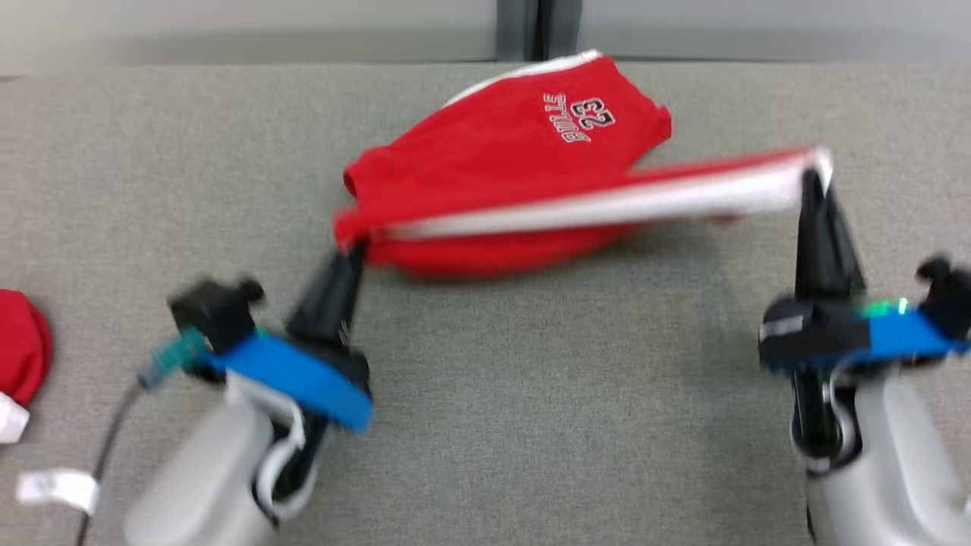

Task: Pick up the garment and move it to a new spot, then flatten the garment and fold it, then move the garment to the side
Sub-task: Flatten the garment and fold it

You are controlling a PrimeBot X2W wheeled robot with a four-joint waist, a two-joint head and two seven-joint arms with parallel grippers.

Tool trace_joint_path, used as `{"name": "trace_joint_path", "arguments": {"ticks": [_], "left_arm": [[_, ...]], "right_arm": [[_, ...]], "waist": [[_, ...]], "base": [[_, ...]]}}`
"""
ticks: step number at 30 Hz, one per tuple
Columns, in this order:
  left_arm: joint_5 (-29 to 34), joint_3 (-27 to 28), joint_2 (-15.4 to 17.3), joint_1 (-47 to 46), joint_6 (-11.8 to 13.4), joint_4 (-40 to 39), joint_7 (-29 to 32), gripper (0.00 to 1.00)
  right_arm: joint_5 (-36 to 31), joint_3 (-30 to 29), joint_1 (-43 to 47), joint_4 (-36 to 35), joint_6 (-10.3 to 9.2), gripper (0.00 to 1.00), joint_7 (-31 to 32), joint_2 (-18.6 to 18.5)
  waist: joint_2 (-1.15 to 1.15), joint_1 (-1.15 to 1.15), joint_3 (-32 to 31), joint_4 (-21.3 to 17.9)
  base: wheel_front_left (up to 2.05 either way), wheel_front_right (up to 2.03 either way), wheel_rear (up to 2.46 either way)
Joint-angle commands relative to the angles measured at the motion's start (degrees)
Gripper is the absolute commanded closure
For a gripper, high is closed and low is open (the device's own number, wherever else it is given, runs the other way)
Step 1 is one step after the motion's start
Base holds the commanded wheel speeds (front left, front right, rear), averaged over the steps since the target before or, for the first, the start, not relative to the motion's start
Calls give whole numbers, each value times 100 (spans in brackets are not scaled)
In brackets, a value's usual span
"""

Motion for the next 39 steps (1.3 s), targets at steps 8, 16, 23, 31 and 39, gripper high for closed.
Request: {"name": "trace_joint_path", "arguments": {"ticks": [8,16,23,31,39], "left_arm": [[190,-138,-284,1742,-8,182,-16,100],[309,118,-497,2647,-8,150,-15,100],[596,46,-460,3051,-8,-72,-15,100],[905,77,-469,2441,-8,-608,-15,100],[848,83,-472,1188,-8,-866,-15,100]], "right_arm": [[360,-133,1693,91,0,100,-5,-21],[560,-38,2677,-39,0,100,-5,-25],[701,-75,3299,-222,0,100,-5,-24],[751,-41,2535,-392,0,100,-4,-21],[483,-2,785,159,0,100,-4,-18]], "waist": [[0,0,-672,-8],[0,0,-1104,46],[0,0,-1252,32],[0,0,-881,147],[0,0,-189,460]], "base": [[0,0,0],[0,0,0],[0,0,0],[0,0,0],[0,0,0]]}}
